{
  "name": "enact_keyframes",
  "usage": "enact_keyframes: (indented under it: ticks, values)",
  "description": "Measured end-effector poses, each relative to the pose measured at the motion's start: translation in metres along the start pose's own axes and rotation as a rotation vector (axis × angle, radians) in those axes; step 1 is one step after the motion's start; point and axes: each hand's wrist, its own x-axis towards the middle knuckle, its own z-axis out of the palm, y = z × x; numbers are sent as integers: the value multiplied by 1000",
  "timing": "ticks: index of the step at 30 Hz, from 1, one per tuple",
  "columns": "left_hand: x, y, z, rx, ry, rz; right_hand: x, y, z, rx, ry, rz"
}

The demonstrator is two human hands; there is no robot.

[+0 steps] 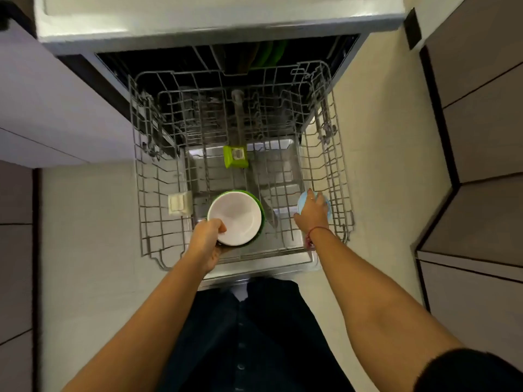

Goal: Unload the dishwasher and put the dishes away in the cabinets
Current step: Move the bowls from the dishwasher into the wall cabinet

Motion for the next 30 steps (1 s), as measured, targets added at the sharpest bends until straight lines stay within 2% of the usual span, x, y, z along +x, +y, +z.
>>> enact_keyframes:
  ticks: [4,11,13,16,18,20,23,27,30]
  values:
    - [14,2,20,-37,16,-3,28,8,17,-184,-81,-27]
    - [29,5,37,11,72,16,37,2,18,-341,-46,-10]
    - [30,7,38,4,74,17,32,-4,2,-208,-17,-30]
    - [31,13,40,4,82,21,16,-16,-35,164,-1,-150]
    - [30,18,42,-2,80,32,2,-25,-57,498,-95,-267]
    - [29,23,43,2,90,52,-9,-39,-69,718,-237,-279]
    - [28,30,39,24,119,106,-18,-63,-67,831,-388,-237]
    - [28,37,22,71,147,163,-26,-93,-49,841,-463,-305]
    - [28,39,5,-50,106,142,-34,-108,-26,795,-584,-305]
